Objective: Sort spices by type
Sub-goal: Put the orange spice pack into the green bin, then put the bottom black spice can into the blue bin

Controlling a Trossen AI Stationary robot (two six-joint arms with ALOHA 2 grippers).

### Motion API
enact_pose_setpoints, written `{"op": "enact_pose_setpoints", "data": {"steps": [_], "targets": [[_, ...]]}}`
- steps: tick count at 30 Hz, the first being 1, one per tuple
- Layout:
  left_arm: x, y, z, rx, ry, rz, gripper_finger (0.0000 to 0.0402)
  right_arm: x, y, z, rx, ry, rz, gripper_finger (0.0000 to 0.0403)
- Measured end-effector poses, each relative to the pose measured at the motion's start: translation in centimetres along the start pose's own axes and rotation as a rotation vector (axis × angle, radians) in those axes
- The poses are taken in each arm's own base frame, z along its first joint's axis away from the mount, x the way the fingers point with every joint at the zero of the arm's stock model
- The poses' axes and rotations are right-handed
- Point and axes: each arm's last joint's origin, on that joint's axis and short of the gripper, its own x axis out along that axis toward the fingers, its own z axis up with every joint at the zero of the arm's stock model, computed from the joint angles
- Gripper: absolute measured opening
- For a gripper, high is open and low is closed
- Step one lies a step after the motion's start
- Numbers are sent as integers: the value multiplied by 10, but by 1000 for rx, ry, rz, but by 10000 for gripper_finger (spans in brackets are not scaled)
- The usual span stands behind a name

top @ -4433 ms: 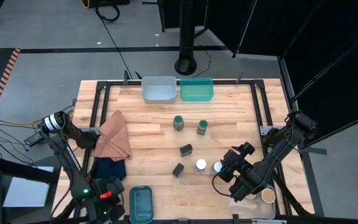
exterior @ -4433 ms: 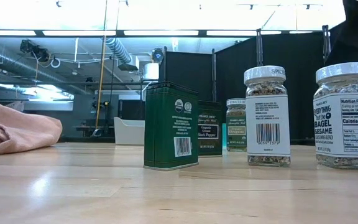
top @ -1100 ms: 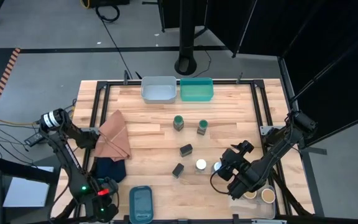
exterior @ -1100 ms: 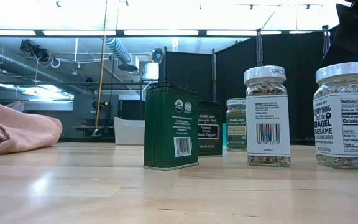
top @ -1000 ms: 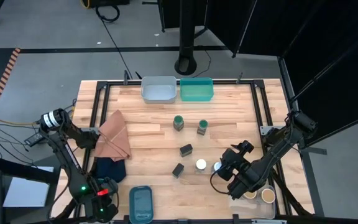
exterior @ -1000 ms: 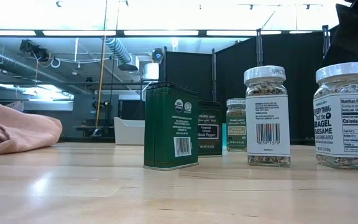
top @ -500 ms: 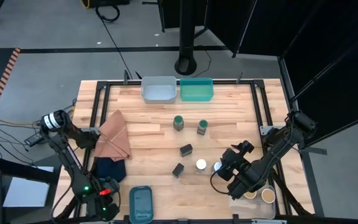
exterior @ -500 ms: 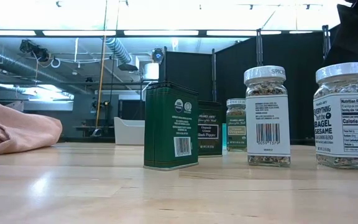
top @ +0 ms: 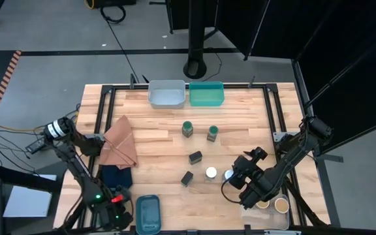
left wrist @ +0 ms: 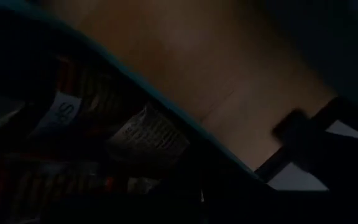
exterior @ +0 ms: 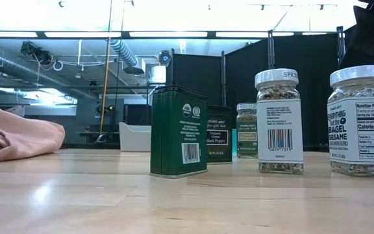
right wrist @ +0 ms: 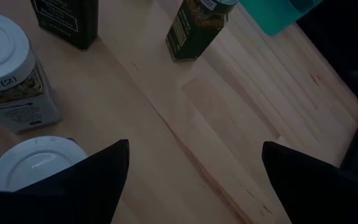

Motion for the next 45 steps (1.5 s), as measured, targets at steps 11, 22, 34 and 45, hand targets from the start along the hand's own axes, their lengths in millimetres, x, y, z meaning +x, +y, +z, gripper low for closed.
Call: {"op": "enact_pose_setpoints", "data": {"steps": [11, 22, 34, 45], "targets": [[-5, -7, 13, -18, -35, -56, 0, 0, 0, 0, -1, -3, 0, 374], [-51, 0, 15, -21, -111, -162, 8, 0, 0, 0, -8, -14, -1, 374], [-133, 21, 34, 78, -293, -438, 24, 1, -1, 4, -35, -96, -14, 374], [-182, 56, 70, 149, -776, -431, 23, 12, -15, 49, -54, -157, -77, 374]]}}
